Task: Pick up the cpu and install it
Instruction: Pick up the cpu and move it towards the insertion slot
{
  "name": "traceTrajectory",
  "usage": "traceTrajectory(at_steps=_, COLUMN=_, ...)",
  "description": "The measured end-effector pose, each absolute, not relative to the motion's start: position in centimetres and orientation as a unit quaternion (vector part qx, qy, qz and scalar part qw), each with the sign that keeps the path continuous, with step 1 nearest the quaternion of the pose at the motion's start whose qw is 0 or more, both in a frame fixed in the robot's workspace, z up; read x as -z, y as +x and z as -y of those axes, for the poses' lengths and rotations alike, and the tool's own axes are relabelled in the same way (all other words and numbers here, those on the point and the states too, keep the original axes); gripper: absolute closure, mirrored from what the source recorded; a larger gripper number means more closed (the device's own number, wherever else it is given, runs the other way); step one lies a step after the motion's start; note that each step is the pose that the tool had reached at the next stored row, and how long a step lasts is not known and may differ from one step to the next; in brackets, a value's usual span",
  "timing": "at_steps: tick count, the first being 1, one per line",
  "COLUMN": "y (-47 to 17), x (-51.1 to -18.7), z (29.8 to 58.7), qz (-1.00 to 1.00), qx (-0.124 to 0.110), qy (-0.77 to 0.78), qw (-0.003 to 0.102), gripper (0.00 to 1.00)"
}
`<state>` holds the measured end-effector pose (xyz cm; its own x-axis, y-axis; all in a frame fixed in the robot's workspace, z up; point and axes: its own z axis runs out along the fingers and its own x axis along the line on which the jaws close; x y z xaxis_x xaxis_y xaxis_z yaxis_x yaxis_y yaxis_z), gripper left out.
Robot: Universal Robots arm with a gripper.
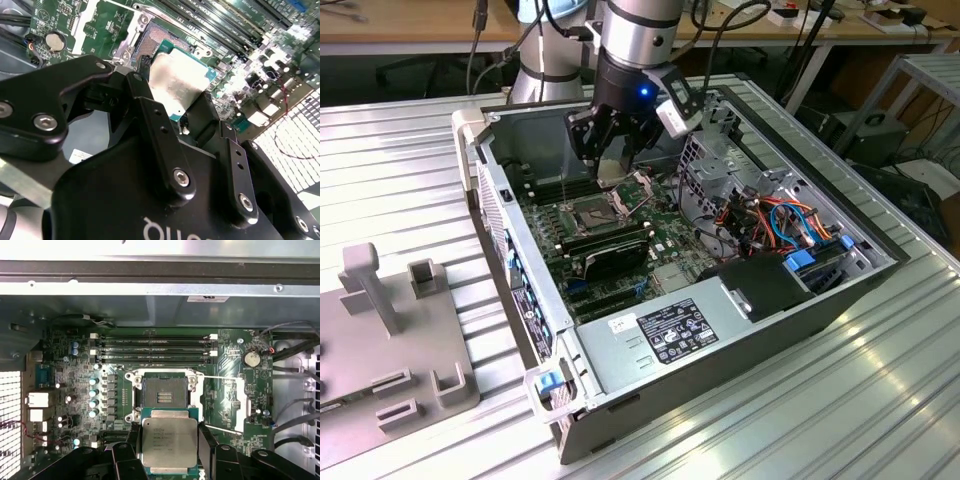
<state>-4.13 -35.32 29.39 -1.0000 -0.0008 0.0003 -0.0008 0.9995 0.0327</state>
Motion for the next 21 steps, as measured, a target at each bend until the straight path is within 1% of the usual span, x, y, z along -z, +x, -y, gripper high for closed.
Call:
traceTrajectory(at_steps=13, y=-4.2, x=-26.3, z=34.9, qz=1.0, qx=0.016, qy=0.0, qw=0.0, gripper=0.45)
traceTrajectory(at_steps=21, y=-4.2, x=-25.5, z=34.5, qz=1.0, qx=0.016, qy=0.0, qw=0.0, gripper=0.45)
